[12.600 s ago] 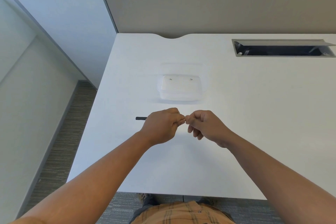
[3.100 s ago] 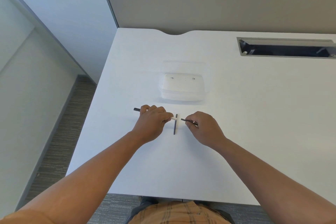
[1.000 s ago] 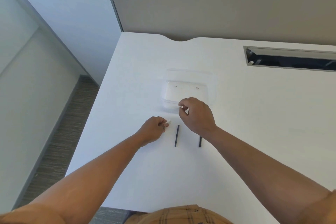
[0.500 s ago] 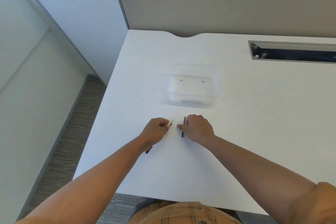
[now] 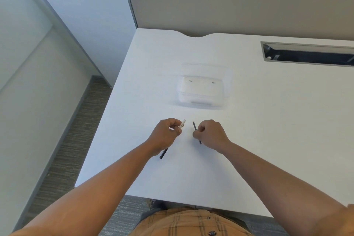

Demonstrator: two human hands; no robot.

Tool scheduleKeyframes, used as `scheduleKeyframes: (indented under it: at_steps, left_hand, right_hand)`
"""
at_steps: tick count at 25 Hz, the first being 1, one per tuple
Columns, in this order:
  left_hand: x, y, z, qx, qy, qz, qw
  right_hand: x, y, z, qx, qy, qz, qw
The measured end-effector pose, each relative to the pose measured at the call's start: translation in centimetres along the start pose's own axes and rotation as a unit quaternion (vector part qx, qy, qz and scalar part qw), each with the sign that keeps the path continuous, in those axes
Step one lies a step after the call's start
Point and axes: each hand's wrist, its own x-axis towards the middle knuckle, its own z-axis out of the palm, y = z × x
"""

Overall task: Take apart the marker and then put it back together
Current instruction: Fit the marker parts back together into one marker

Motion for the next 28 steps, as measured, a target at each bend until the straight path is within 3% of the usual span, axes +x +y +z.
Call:
scheduleKeyframes:
  at_steps: [4,12,19,28]
  left_hand:
    - [-0.7,1.5,0.0,0.017,0.020,0.047,0.999]
    - [-1.7,4.1,-0.2,0.094,0.035,0.161,0.982]
    - [-1.4,4.8,0.1,0.107,0.026,0.215,0.970]
    - [-1.0,5.3,0.1,0.091,0.030,0.218,0.971]
  right_hand:
    - [-1.6,-1.2,-2.3,0.190,0.049,-0.021,0.980]
    - [-3.9,-2.8,-5.9,0.363,0.078,-0.107,0.922]
    - [-4.5,-3.6,-7.1,0.406,0.106,-0.149,0.896]
    - [-4.2,-3.6,-7.4,0.409,0.093,-0.162,0.893]
